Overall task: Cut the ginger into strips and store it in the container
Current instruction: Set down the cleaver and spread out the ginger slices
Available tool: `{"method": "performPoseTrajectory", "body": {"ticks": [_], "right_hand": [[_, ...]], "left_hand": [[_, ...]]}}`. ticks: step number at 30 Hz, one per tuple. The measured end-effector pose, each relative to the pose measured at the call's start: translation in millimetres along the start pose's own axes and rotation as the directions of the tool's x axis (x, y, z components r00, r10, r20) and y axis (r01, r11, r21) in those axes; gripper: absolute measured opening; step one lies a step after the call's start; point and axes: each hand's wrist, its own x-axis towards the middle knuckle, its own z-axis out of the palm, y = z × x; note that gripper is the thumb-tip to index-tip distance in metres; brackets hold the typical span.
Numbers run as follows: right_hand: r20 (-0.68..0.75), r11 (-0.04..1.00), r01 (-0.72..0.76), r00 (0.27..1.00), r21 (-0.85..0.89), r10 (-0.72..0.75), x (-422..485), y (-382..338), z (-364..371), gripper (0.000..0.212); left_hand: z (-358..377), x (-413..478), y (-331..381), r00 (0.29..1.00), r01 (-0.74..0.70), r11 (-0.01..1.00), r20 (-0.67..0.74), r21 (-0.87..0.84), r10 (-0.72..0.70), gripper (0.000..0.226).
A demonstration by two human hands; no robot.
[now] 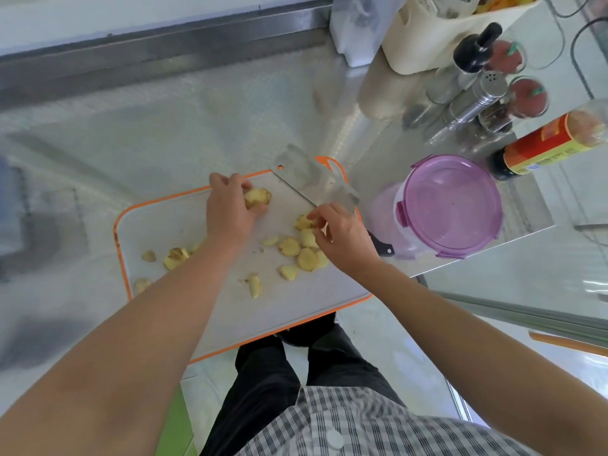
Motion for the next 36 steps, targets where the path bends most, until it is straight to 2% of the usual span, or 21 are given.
{"method": "performPoseTrajectory", "body": {"ticks": [3,5,8,10,11,14,17,20,22,25,28,32,36], "right_hand": [[0.018,0.999,-0.003,1.0,-0.033,0.004,-6,-3,-2,0.013],[0.127,0.992,-0.02,0.991,-0.124,0.036,-11,-4,-1,0.02],[0.252,0.968,-0.047,0.961,-0.246,0.111,-16,-3,2,0.028],[0.255,0.977,-0.084,0.958,-0.194,0.132,-16,-3,3,0.027],[0.248,0.984,-0.104,0.959,-0.143,0.137,-16,-3,3,0.025],[0.227,0.988,-0.153,0.963,0.005,0.148,-14,0,1,0.015],[0.188,0.984,-0.166,0.971,0.068,0.151,-15,1,1,0.011],[0.231,0.991,-0.132,0.964,-0.029,0.135,-20,-2,2,0.023],[0.236,0.992,-0.101,0.965,-0.074,0.116,-23,-2,3,0.026],[0.16,0.982,-0.174,0.974,0.069,0.161,-26,2,3,0.015],[0.098,0.962,-0.221,0.973,0.159,0.208,-30,11,7,0.017],[0.055,0.972,-0.199,0.98,0.128,0.193,-31,13,10,0.021],[0.023,0.995,-0.095,0.995,0.019,0.094,-26,9,12,0.022]], "left_hand": [[-3,-9,1,0.993,-0.081,0.994,-0.08,0.071,0.087,0.061],[-2,-20,1,0.966,-0.227,0.969,-0.105,0.095,0.236,0.051],[6,-40,-2,0.885,-0.466,0.882,0.058,0.074,0.462,0.041],[16,-50,-6,0.81,-0.582,0.806,0.173,0.109,0.561,0.042],[20,-54,-8,0.793,-0.603,0.787,0.2,0.128,0.575,0.04],[25,-56,-9,0.804,-0.587,0.8,0.2,0.121,0.56,0.03],[21,-58,-10,0.826,-0.517,0.855,0.234,-0.049,0.513,0.019],[15,-64,-12,0.877,-0.356,0.904,0.249,-0.239,0.411,0.017],[12,-68,-11,0.885,-0.285,0.915,0.289,-0.286,0.366,0.019],[13,-74,0,0.829,-0.248,0.931,0.439,-0.266,0.347,0.029],[23,-73,14,0.812,-0.343,0.93,0.456,-0.131,0.364,0.043],[28,-74,21,0.785,-0.51,0.858,0.443,0.064,0.434,0.046],[27,-77,22,0.789,-0.541,0.834,0.412,0.113,0.456,0.037]]}}
